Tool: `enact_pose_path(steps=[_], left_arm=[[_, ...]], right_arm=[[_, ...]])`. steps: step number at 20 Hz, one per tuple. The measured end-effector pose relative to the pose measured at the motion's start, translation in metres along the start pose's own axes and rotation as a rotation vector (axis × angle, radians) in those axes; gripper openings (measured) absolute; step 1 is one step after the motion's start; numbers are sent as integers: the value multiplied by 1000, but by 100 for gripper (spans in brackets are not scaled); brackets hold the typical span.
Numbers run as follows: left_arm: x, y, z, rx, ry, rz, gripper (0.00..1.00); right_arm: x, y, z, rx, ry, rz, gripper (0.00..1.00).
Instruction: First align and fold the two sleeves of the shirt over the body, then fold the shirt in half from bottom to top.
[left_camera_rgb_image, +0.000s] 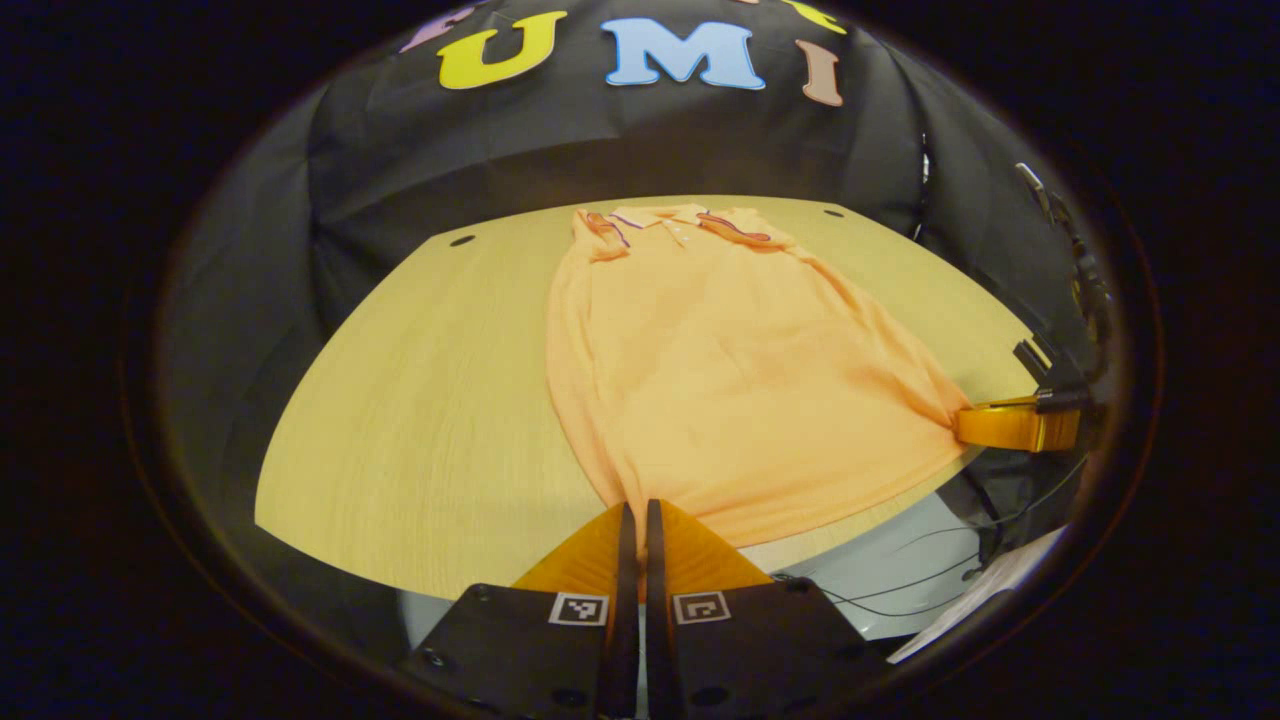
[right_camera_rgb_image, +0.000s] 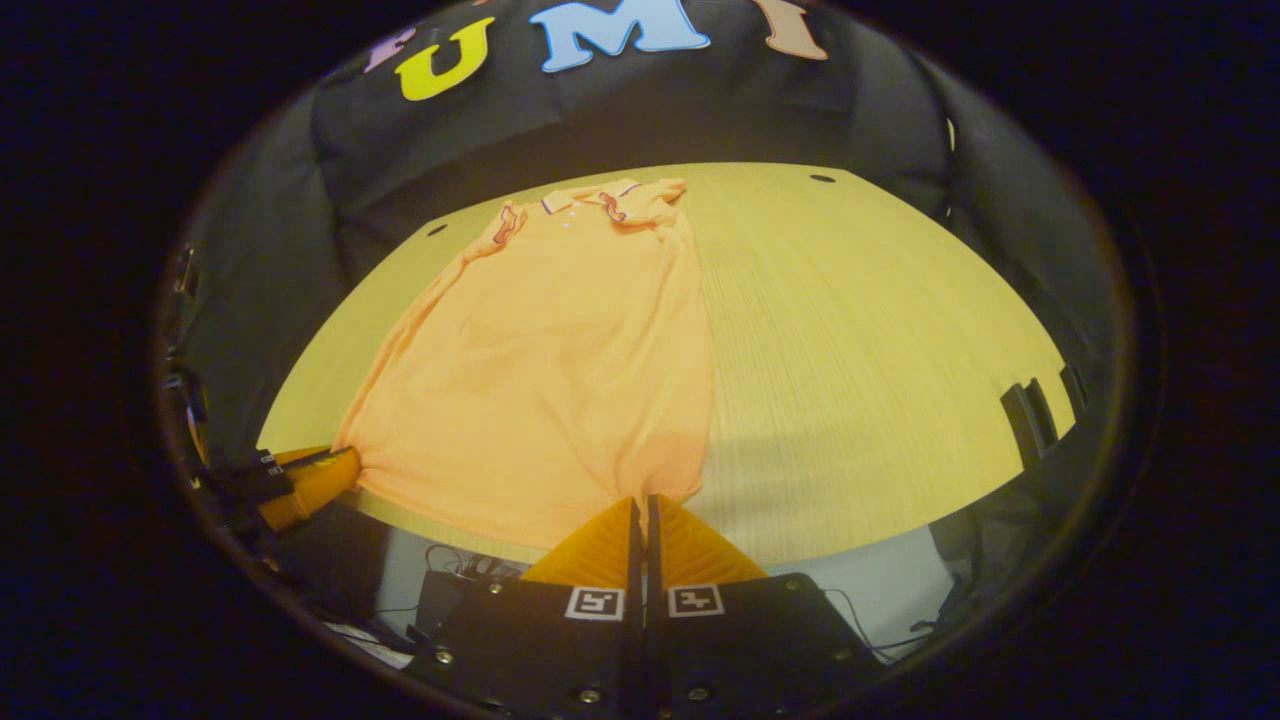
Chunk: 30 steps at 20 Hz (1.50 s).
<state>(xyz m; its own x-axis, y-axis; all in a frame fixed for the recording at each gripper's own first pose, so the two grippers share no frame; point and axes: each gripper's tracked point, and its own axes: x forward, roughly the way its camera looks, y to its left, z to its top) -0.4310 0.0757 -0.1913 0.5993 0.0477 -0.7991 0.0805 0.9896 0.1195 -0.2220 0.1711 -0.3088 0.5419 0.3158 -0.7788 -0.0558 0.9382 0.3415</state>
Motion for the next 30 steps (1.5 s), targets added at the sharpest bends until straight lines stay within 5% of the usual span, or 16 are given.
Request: enact_pose_path(steps=[9,18,30], left_arm=[[-26,3,48,-161,-22,42,10],[-12,13,152,-214,-137,12,10],[71,40,289,-240,-202,-95,10]], right_arm=[[-43,1,65,-24,-126,97,2],[-43,6,148,-68,-231,58,2],[0,22,291,-18,-348,-24,2]])
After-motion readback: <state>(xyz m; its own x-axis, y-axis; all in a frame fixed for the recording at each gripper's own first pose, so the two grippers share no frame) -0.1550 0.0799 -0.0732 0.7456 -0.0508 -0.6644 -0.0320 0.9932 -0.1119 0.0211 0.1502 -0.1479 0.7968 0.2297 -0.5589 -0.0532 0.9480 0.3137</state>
